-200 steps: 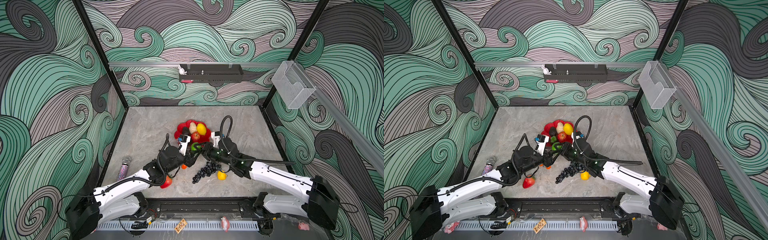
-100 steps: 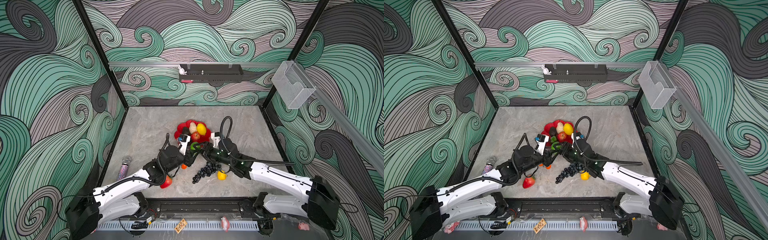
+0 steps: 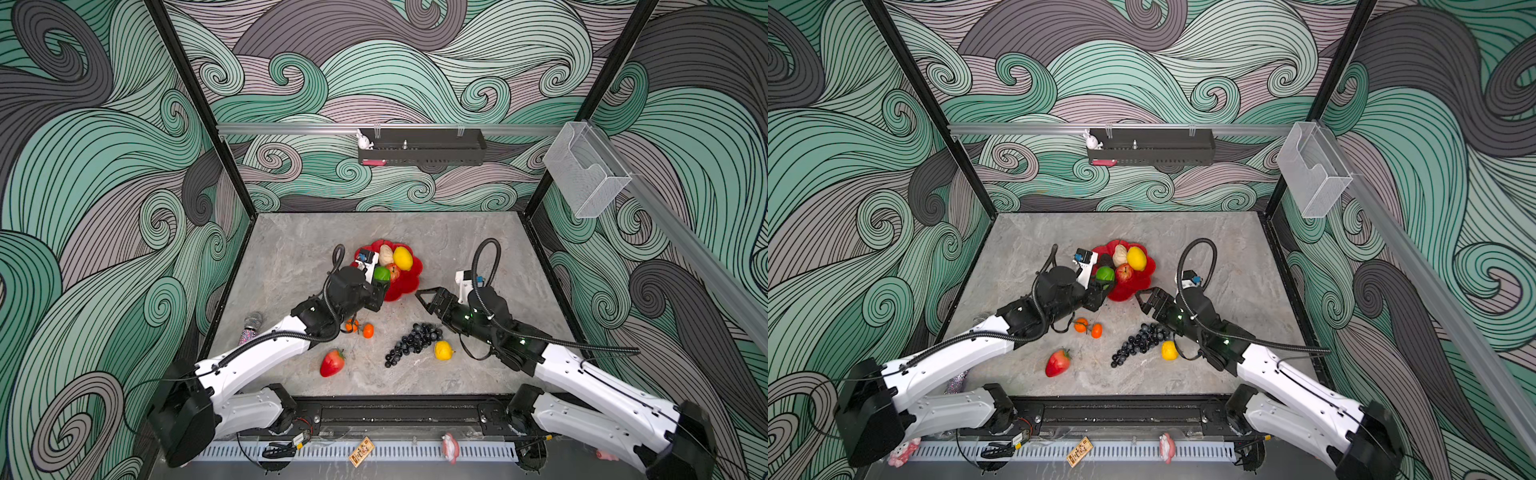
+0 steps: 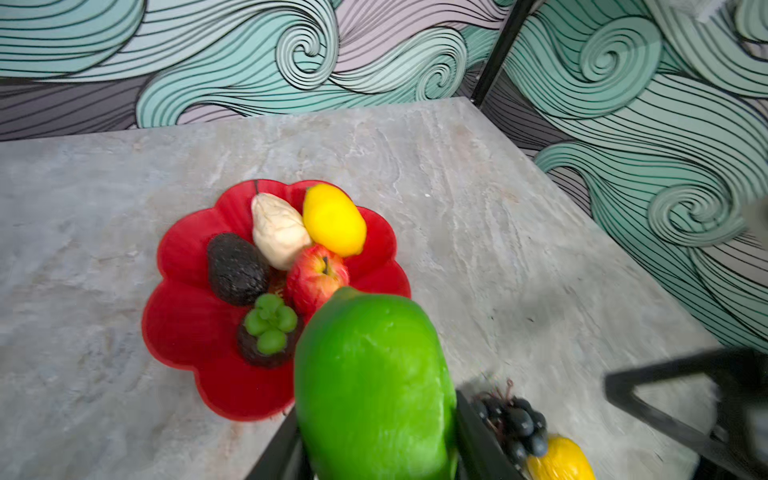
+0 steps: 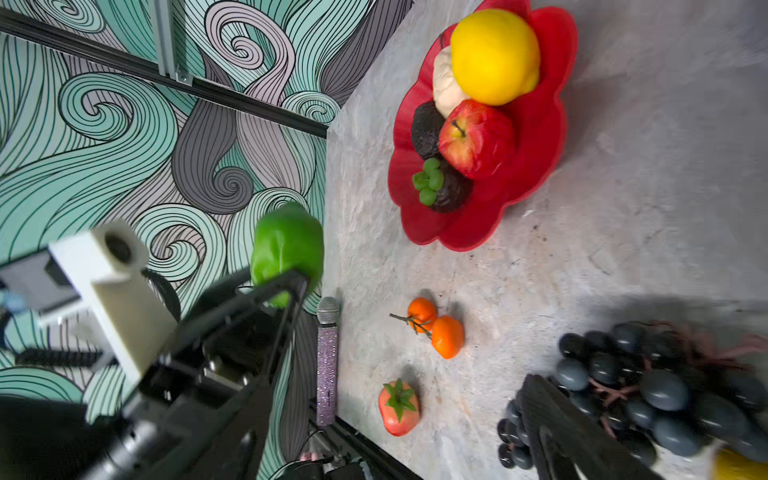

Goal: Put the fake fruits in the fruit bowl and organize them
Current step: 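Carry the lime over the bowl with the left gripper while the right withdraws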

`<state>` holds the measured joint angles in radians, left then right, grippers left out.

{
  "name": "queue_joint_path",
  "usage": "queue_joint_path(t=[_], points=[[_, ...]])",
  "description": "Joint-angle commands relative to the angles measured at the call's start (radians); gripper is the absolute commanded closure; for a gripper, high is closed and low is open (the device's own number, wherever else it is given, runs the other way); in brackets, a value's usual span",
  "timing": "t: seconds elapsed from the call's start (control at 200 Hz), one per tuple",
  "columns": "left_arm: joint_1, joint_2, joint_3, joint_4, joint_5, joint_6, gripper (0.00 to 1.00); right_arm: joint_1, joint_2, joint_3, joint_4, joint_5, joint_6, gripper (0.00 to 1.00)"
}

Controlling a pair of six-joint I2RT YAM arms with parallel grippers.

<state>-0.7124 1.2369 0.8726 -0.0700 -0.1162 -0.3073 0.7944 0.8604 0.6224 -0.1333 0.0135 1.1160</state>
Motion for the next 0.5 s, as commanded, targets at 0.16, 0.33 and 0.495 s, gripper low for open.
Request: queue_joint_path(t=[0.16, 0.33, 0.495], points=[[0.17, 0.373, 0.375, -0.304, 0.07, 0.025, 0.66, -0.009, -0.249, -0.085, -0.281, 0.074, -0.113, 0.06], [0.223, 0.616, 0.646, -0.491, 0.12, 0.02, 0.66, -0.011, -0.384, -0.142, -0.378, 0.069, -0.106, 0.07], [0.244, 0.764, 0.805, -0.559, 0.142, 0.011, 0.66, -0.011, -0.455, -0.169, -0.424, 0.059, -0.106, 0.08]])
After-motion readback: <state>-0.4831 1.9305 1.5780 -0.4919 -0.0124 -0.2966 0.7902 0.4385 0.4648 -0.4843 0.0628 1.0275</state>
